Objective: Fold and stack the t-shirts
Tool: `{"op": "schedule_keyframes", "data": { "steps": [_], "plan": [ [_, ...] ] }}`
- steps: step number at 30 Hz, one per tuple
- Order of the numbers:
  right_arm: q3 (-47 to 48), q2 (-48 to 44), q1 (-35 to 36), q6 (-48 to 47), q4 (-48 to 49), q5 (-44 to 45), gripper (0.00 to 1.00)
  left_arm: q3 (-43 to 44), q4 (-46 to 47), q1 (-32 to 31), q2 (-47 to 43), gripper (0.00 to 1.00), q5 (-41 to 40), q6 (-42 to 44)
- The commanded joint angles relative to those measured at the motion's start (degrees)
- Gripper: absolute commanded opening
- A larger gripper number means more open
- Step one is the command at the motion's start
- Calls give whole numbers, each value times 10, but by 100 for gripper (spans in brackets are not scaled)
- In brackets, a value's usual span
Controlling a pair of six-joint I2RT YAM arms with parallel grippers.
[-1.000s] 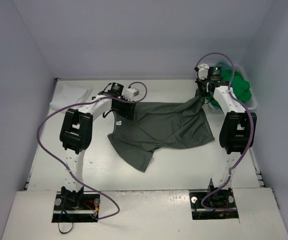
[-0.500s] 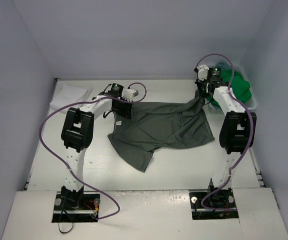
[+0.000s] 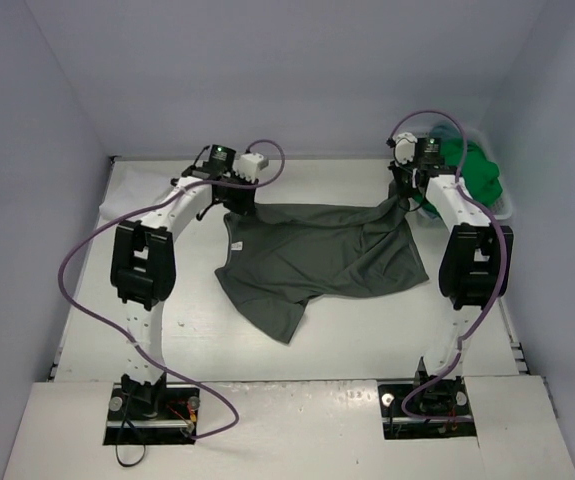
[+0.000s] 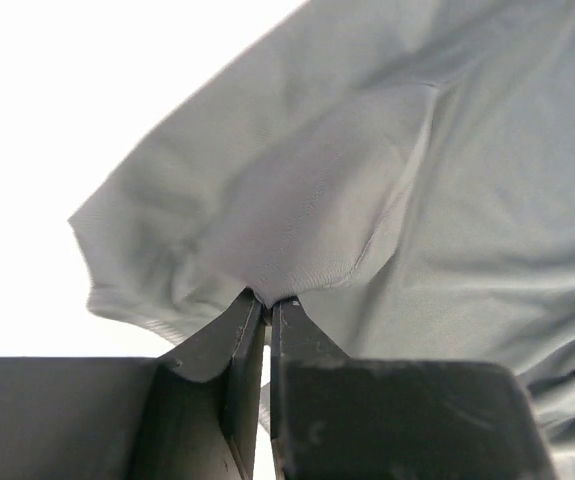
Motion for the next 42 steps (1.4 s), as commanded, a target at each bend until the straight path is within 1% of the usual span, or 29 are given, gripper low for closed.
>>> {"op": "schedule_keyframes", "data": {
  "steps": [1, 5, 11, 14, 15, 19, 20, 22, 25, 26, 28, 29, 31, 34, 39, 42],
  "plan": [
    [-1, -74, -7, -2, 43, -19, 0, 60, -23, 29, -86, 0, 2, 8],
    [11, -89, -10, -8, 62, -25, 0, 90, -44, 49, -109, 0, -1, 9],
    [77, -103, -18, 12, 71, -40, 0, 129, -60, 73, -137, 0, -7, 4],
    [93, -127, -19, 28, 72, -63, 0, 156, -73, 78, -146, 0, -7, -3],
    [94, -149, -19, 32, 74, -71, 0, 168, -78, 79, -151, 0, -8, -3],
    [73, -225, -19, 57, 83, -90, 0, 219, -94, 87, -180, 0, -9, -14],
    [69, -259, -19, 58, 84, -92, 0, 227, -97, 89, -187, 0, -10, -17],
    [53, -310, -19, 64, 83, -93, 0, 249, -108, 91, -216, 0, -14, -17],
    [29, -361, -19, 73, 83, -98, 0, 266, -117, 91, -264, 0, -24, -22],
    [11, -393, -19, 74, 81, -103, 0, 271, -120, 91, -290, 0, -30, -22],
    [-2, -427, -19, 73, 58, -109, 0, 282, -128, 90, -317, 0, -36, -24],
    [-8, -435, -19, 73, 46, -113, 0, 286, -131, 91, -345, 0, -37, -22],
    [-24, -466, -19, 69, 26, -116, 0, 290, -138, 90, -372, 0, -41, -22],
    [-62, -508, -19, 60, 16, -118, 0, 290, -140, 91, -441, 0, -45, -21],
    [-109, -576, -19, 40, 5, -133, 0, 294, -132, 91, -512, 0, -60, -23],
    [-116, -602, -19, 39, -2, -124, 0, 308, -139, 91, -548, 0, -58, -27]
  ]
}}
